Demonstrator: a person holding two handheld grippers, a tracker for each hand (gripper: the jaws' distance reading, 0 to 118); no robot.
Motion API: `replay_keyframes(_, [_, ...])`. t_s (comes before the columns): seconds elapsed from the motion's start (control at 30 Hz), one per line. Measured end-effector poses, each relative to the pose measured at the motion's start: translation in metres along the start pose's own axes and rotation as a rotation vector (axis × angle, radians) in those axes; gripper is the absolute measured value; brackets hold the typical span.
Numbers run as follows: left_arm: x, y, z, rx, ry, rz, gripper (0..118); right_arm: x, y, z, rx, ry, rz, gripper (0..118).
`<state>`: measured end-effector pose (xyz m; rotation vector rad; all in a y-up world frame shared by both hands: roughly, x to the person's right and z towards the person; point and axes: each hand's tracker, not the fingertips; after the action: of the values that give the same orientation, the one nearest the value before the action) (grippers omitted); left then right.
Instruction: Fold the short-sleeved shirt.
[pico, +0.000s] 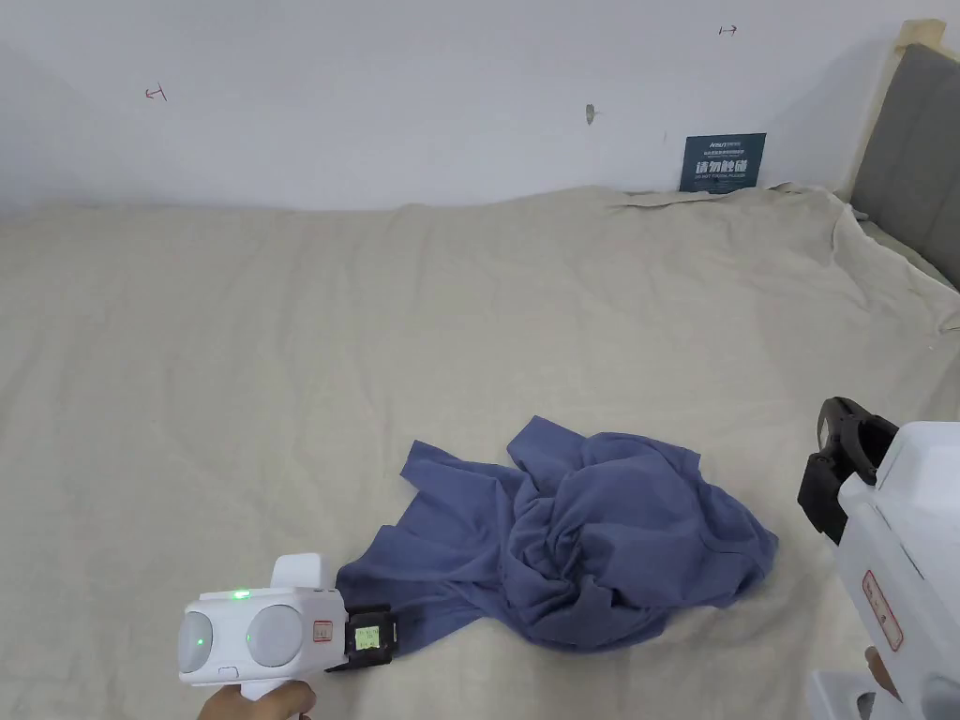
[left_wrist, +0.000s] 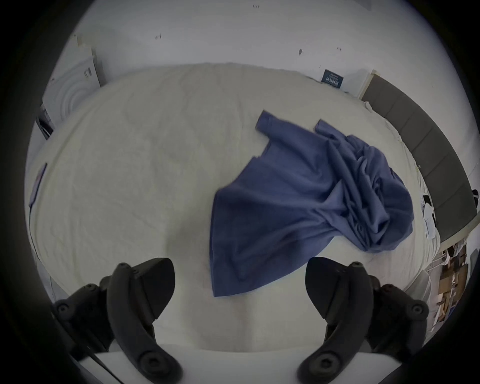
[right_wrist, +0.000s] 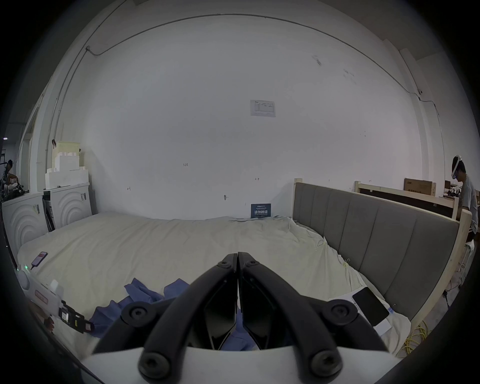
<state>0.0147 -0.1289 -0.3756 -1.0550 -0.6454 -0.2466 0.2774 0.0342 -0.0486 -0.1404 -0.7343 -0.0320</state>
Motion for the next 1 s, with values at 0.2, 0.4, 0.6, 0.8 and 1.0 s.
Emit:
replay_keyframes(0.2, [0.009,-0.002,-0.025,-0.061,0.073,-0.032,75,0.002,-0.005,-0.006,-0.019,0.002,-0.001,0])
replay_keyframes(0.4, [0.017,-0.001,-0.020,-0.011,0.043,-0.098,20,0.005,-0.009,-0.013,-0.040,0.000,0.008,0])
replay_keyframes(0.6, [0.013,0.006,0.001,0.050,-0.005,-0.041,0,0.007,-0.019,-0.039,-0.092,0.013,-0.005,0])
replay_keyframes(0.8, [0.008,0.017,0.036,0.126,-0.061,-0.045,0,0.011,-0.026,-0.103,-0.253,0.078,-0.077,3])
replay_keyframes(1.0, [0.003,0.023,0.045,0.162,-0.113,-0.008,0,0.012,-0.046,-0.199,-0.476,0.095,-0.134,102])
